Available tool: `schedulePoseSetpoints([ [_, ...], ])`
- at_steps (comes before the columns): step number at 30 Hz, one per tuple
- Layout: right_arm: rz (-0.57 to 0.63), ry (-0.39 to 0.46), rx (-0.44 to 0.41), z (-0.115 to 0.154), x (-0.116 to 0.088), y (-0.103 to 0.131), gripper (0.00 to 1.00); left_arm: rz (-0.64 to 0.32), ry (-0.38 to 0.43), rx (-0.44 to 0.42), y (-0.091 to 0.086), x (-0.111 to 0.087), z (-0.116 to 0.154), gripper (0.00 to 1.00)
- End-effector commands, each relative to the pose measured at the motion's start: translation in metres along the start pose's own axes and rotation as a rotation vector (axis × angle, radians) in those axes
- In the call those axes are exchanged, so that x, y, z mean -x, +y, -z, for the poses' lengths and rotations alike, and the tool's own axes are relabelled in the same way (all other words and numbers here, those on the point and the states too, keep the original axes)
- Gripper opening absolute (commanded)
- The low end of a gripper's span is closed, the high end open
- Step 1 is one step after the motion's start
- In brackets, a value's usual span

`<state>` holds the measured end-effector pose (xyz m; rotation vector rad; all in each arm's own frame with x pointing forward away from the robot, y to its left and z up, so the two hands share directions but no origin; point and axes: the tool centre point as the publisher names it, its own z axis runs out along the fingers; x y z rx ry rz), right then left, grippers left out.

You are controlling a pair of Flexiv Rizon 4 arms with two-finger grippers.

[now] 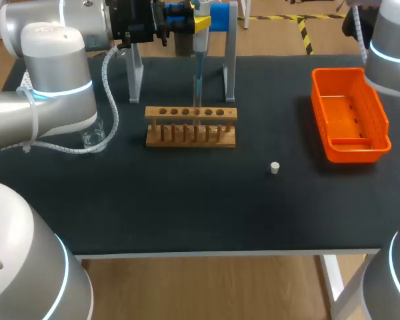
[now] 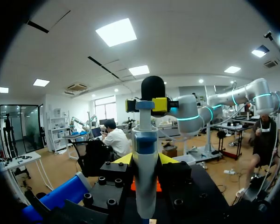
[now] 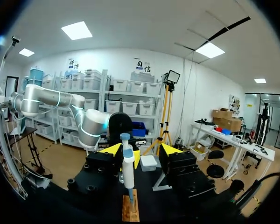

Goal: Invert the test tube, pick up the pipette, mount the tip to pipette, aspirate from beaker and dispense into the tube, eject the tip, return the pipette, and cap with the stopper.

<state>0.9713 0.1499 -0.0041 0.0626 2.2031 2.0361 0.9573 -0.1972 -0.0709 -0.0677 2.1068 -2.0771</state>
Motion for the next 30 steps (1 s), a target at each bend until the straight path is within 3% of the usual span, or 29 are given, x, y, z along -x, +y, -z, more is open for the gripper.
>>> schedulePoseSetpoints([
  [1, -0.004, 0.0, 0.0, -0.007, 0.0, 0.007, 0.0, 0.0, -0.005, -0.001, 0.0, -0.001, -0.001, 0.0],
  [18, -0.036, 0.052, 0.015, -0.034, -0.022, 0.026, 0.0, 0.0, -0.005, -0.001, 0.0, -0.001, -0.001, 0.0],
  [30, -0.052, 0.1, 0.026, -0.051, -0.039, 0.023, 0.0, 0.0, -0.005, -0.001, 0.0, -0.001, -0.001, 0.0],
])
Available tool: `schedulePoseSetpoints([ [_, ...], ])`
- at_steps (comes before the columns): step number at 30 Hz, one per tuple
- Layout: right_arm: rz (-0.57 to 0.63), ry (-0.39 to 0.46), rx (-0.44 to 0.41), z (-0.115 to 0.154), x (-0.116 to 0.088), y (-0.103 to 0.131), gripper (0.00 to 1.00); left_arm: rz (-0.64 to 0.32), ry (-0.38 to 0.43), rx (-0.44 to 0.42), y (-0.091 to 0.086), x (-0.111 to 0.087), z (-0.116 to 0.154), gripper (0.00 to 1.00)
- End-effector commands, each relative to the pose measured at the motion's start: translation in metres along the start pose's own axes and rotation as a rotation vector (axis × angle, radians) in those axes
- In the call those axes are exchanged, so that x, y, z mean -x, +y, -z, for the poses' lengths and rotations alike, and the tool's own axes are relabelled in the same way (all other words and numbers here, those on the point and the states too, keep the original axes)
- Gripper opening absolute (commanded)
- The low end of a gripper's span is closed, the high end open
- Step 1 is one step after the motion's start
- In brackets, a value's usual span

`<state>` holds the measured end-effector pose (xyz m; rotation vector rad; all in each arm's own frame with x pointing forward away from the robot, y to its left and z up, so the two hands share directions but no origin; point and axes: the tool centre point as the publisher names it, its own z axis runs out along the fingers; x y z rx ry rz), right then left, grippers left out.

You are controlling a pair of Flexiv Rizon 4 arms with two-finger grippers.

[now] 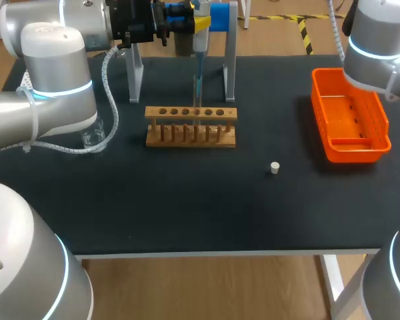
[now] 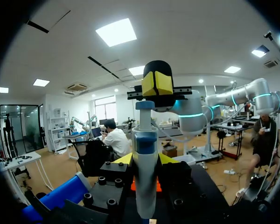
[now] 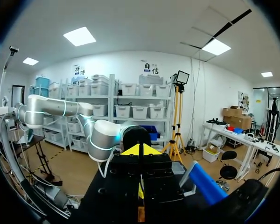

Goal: Invert the test tube, pick up the pipette, mount the tip to pipette, aspirate from beaker and dispense into the tube, eject the tip, return the pipette, and cap with the stopper.

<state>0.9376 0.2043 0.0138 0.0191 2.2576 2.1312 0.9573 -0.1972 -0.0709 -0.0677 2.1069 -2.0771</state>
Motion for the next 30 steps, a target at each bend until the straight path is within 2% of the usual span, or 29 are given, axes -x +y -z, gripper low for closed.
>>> schedulePoseSetpoints([
  [1, -0.002, 0.006, 0.008, -0.004, -0.001, -0.002, 0.0, 0.0, -0.005, -0.001, 0.0, -0.001, -0.001, 0.0],
  [30, 0.003, -0.014, 0.008, -0.028, 0.007, -0.011, 0.0, 0.0, -0.005, -0.001, 0.0, -0.001, -0.001, 0.0],
])
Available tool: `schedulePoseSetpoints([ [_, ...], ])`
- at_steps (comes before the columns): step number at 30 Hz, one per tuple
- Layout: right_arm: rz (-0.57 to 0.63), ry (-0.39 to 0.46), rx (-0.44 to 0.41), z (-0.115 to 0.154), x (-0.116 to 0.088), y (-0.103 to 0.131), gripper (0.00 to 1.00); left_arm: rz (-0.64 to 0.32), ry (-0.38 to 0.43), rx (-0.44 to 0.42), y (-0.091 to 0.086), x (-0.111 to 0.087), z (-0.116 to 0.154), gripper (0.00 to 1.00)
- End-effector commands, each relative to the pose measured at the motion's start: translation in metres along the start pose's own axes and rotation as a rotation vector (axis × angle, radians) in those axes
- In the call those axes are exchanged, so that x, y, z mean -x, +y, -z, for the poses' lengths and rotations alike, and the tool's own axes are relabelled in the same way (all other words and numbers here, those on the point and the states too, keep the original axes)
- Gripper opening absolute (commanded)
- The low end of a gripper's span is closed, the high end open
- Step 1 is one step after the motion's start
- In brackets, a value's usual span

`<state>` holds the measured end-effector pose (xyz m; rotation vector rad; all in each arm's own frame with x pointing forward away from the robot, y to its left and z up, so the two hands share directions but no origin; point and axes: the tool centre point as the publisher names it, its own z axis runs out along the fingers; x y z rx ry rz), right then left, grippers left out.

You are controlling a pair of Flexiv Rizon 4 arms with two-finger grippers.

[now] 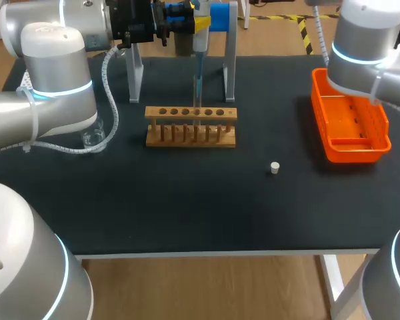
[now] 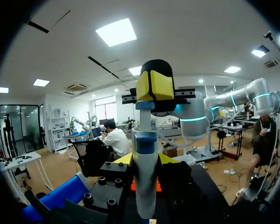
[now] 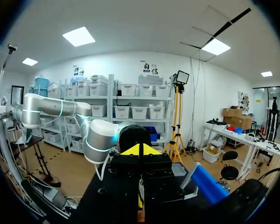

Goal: Invert the test tube, pick up the pipette, mount the tip to pipette, aspirate from beaker and dispense into the tube, eject the tip, return the pipette, and cap with the stopper.

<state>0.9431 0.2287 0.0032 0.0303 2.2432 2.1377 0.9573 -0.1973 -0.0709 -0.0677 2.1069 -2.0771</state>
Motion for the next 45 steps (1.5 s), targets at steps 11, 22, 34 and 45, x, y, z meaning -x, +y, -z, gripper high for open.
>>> schedulePoseSetpoints([
  [11, -0.005, -0.005, -0.006, -0.005, 0.005, -0.006, 0.0, 0.0, -0.005, -0.001, 0.0, -0.001, -0.001, 0.0],
  [22, -0.02, -0.003, -0.013, -0.007, 0.006, -0.014, 0.0, 0.0, -0.005, -0.001, 0.0, -0.001, -0.001, 0.0],
  [34, -0.038, -0.007, -0.021, -0.006, 0.007, -0.025, 0.0, 0.0, -0.005, -0.001, 0.0, -0.001, -0.001, 0.0],
  [45, -0.054, -0.002, -0.037, -0.007, 0.004, -0.037, 0.0, 0.0, -0.005, -0.001, 0.0, -0.001, -0.001, 0.0],
])
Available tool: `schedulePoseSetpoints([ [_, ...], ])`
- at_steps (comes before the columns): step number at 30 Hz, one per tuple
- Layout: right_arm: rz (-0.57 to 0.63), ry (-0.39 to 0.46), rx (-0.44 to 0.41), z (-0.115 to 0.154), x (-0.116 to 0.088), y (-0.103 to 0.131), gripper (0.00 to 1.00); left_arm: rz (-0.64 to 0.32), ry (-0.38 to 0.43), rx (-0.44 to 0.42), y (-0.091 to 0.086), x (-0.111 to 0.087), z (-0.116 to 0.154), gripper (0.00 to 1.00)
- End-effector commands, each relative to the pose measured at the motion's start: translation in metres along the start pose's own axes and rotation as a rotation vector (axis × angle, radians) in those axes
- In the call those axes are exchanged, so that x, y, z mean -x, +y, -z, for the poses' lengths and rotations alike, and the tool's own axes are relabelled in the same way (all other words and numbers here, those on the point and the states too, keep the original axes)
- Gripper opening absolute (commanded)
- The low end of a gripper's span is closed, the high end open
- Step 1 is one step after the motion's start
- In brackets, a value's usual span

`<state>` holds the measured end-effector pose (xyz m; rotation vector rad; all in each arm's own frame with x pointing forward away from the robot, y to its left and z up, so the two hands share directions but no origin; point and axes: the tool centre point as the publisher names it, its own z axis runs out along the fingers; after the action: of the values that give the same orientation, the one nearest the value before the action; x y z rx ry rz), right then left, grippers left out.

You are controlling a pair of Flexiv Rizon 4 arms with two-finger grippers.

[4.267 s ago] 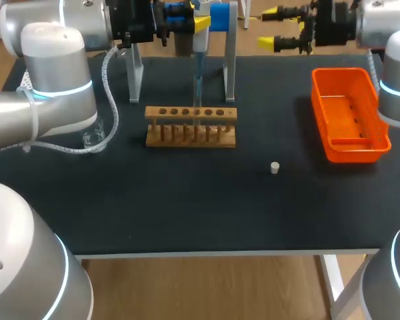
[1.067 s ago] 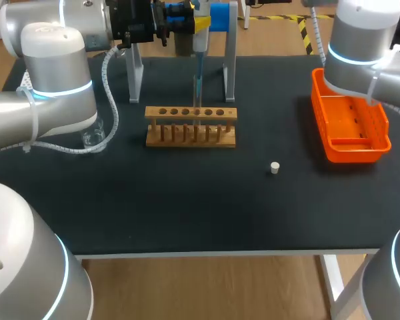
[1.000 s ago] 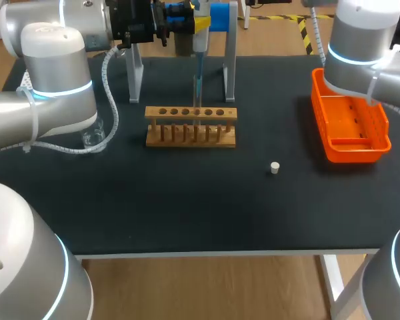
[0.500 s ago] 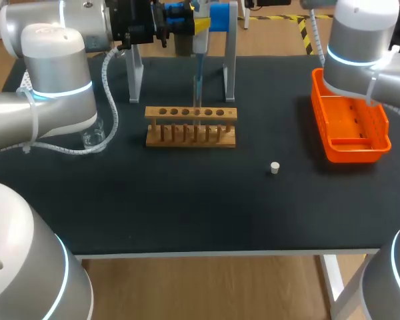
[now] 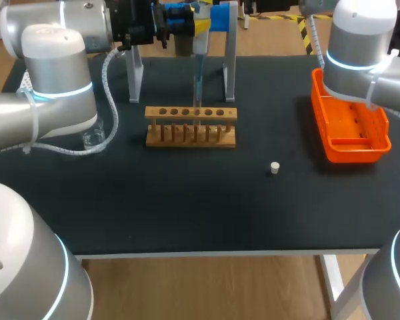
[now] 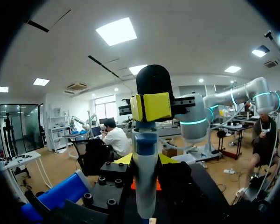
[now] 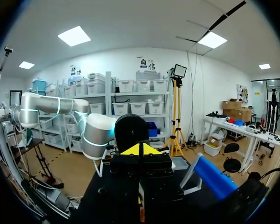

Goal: Invert the test tube, pick up the pipette, mount the tip to pipette, aspirate from beaker and dispense into the tube, eject the tip, return the pipette, and cap with the stopper.

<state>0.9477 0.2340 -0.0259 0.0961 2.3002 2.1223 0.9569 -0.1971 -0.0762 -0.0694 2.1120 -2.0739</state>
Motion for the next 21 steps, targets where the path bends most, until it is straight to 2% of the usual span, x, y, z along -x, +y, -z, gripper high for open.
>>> schedulePoseSetpoints([
  [1, -0.003, 0.003, -0.005, 0.0, 0.0, -0.009, 0.0, -0.002, -0.006, -0.005, -0.005, 0.0, -0.001, 0.0],
  [6, 0.001, 0.002, -0.003, 0.0, 0.0, -0.005, 0.0, -0.002, -0.006, -0.005, -0.005, 0.0, -0.001, 0.0],
  [15, 0.094, -0.029, 0.076, 0.022, -0.001, 0.038, 0.0, -0.002, -0.006, -0.005, -0.005, 0.0, -0.001, 0.0],
  [16, 0.104, -0.035, 0.083, 0.025, -0.002, 0.041, 0.15, -0.002, -0.006, -0.005, -0.005, 0.0, -0.001, 0.0],
  [17, 0.113, -0.038, 0.088, 0.029, -0.003, 0.044, 0.39, -0.002, -0.006, -0.005, -0.005, 0.0, -0.001, 0.0],
  [18, 0.123, -0.04, 0.103, 0.035, -0.004, 0.046, 0.75, -0.002, -0.006, -0.005, -0.005, 0.0, -0.001, 0.0],
  [19, 0.139, -0.03, 0.122, 0.042, -0.005, 0.048, 1.0, -0.002, -0.006, -0.005, -0.005, 0.0, -0.001, 0.0],
  [21, 0.165, -0.033, 0.148, 0.055, -0.007, 0.049, 1.0, -0.002, -0.006, -0.005, -0.005, 0.0, -0.001, 0.0],
])
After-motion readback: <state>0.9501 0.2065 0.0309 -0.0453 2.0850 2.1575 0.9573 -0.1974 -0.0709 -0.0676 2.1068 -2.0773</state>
